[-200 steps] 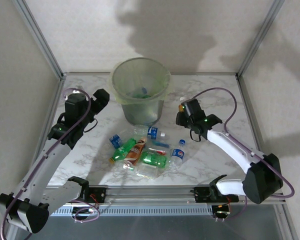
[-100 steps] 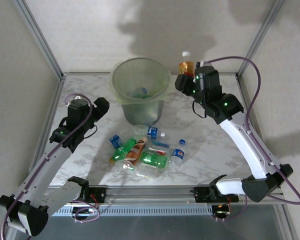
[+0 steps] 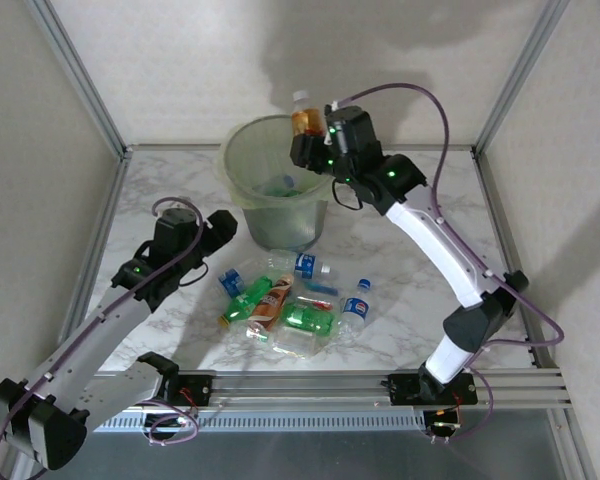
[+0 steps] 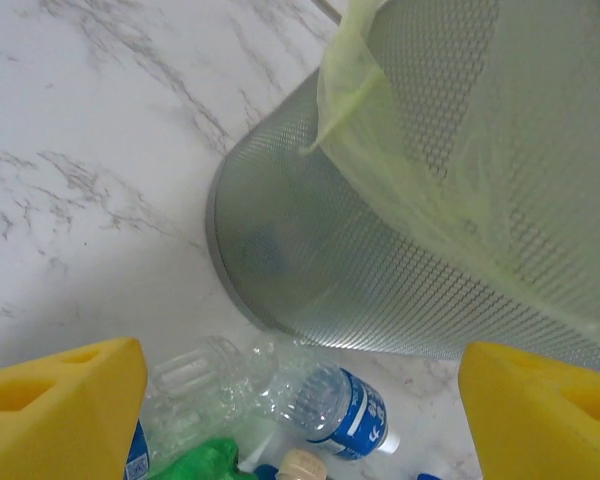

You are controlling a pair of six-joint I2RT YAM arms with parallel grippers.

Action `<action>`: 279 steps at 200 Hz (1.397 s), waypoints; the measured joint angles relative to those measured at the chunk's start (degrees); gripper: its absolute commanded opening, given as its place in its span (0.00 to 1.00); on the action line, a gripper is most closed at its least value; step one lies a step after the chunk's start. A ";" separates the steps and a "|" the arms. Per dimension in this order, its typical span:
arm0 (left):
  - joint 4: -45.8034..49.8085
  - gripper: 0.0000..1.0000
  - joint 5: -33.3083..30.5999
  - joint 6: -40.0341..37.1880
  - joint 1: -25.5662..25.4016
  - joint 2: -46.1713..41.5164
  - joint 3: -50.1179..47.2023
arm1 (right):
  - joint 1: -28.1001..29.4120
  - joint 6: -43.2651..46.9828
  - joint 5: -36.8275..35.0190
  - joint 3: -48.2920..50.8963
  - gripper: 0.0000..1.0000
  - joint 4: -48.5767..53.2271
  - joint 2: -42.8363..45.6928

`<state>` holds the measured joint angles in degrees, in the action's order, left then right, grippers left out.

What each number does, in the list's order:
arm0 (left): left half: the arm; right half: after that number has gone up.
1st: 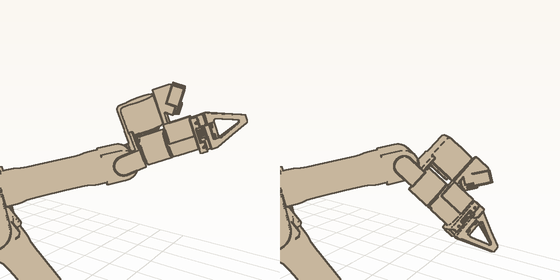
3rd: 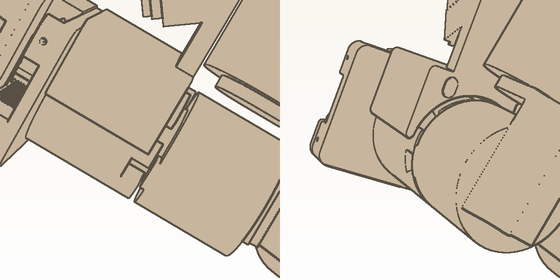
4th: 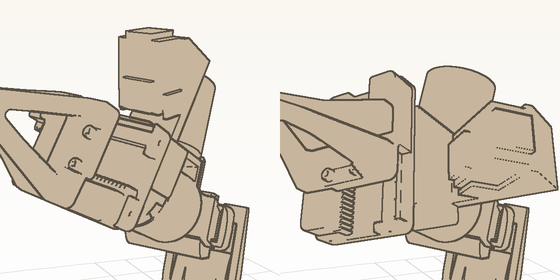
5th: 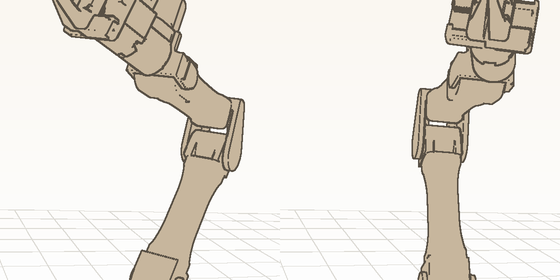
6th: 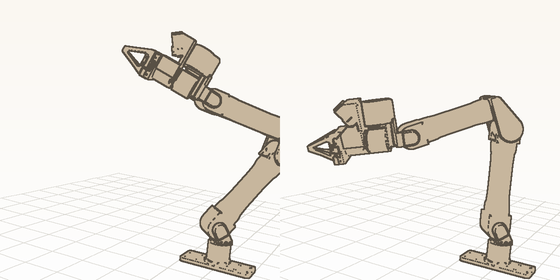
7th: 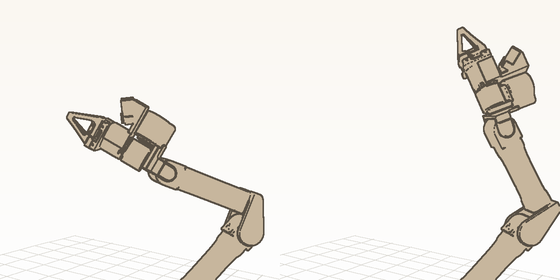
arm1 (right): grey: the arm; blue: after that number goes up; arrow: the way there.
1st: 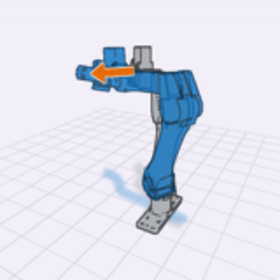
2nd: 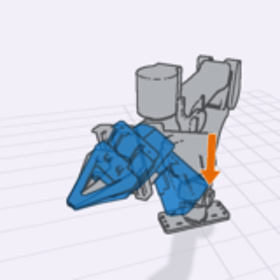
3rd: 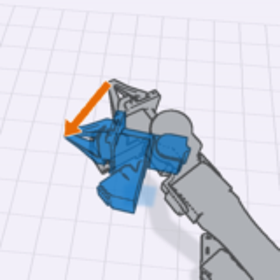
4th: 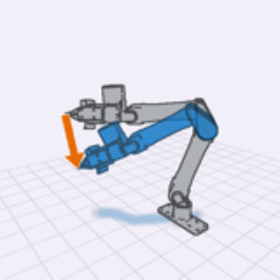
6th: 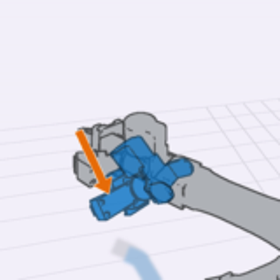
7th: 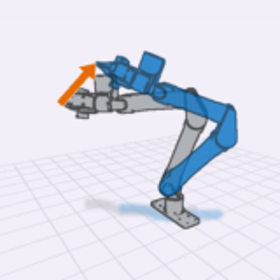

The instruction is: Put the plastic bottles in the bin

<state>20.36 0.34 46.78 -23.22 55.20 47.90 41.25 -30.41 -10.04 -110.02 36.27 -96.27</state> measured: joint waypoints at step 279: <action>0.22 0.83 1.46 -0.26 -26.84 1.68 -10.82 | 2.60 -2.14 -7.10 24.28 0.88 -1.73 21.22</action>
<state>20.58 1.80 46.52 -50.06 56.88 37.08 43.86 -32.56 -17.15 -85.73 34.54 -75.05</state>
